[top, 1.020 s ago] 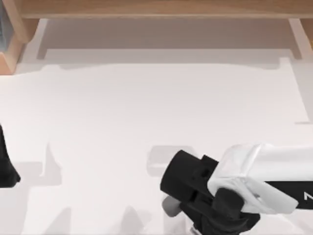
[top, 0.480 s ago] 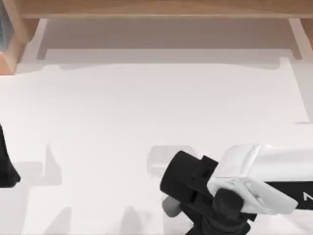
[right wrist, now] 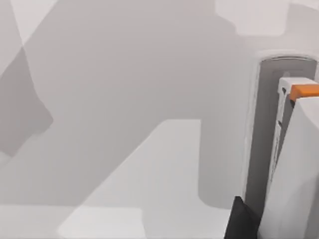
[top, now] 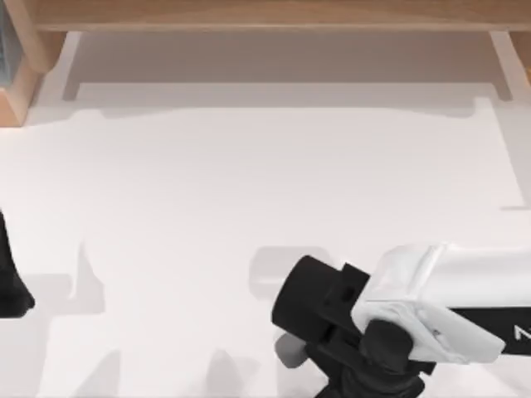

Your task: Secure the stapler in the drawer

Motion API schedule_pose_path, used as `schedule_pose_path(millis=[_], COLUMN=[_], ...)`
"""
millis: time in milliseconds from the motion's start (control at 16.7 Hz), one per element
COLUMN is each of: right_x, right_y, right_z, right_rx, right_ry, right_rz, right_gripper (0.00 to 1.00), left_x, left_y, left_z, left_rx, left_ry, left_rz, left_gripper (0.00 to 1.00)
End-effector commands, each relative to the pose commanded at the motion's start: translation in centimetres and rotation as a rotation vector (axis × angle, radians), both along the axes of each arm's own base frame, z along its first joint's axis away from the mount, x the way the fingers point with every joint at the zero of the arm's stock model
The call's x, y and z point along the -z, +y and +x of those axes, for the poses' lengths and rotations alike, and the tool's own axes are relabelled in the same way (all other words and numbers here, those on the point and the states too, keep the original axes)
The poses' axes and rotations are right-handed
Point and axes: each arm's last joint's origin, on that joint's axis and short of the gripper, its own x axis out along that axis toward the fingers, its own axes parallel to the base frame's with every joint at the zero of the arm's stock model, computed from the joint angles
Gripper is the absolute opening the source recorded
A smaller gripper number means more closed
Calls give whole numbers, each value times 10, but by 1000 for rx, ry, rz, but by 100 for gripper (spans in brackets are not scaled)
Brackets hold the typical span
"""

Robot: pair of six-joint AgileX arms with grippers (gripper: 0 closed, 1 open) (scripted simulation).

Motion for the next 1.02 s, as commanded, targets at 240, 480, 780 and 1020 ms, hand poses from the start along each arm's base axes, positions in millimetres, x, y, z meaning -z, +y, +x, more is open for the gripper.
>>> schedule_pose_path(millis=[240,480,780,1020], right_x=[-7,-15,-25,-30], right_y=[0,0,0,0], right_z=[0,0,0,0], right_rx=[0,0,0,0], right_ry=[0,0,0,0], right_rz=[0,0,0,0], right_gripper=[0,0,0,0], left_x=[0,0,0,0], left_y=[0,0,0,0], left_z=[0,0,0,0], left_rx=[0,0,0,0], left_ry=[0,0,0,0], left_rz=[0,0,0,0], left_gripper=[100,100,100,100])
